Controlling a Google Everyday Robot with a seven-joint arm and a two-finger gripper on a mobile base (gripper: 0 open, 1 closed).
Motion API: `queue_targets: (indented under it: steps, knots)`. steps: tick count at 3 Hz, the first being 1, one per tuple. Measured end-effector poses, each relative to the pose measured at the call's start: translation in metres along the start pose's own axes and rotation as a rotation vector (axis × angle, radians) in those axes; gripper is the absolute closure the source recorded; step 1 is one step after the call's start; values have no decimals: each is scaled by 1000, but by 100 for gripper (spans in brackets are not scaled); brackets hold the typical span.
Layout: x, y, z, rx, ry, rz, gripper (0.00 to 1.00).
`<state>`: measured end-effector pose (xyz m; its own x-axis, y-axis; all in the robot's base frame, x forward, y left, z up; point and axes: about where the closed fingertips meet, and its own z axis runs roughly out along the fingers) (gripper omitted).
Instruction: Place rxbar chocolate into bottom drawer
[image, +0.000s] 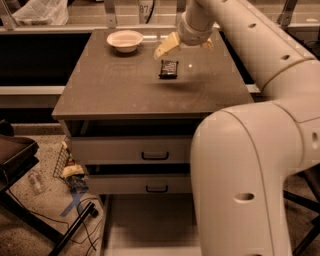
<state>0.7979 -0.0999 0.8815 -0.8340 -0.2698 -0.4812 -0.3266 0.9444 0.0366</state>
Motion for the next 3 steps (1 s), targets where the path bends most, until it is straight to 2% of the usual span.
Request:
queue_targets:
  steps: [1,3]
  knots:
    - [-3,4,1,0,1,5,0]
    - [9,-10,28,21,28,137,0]
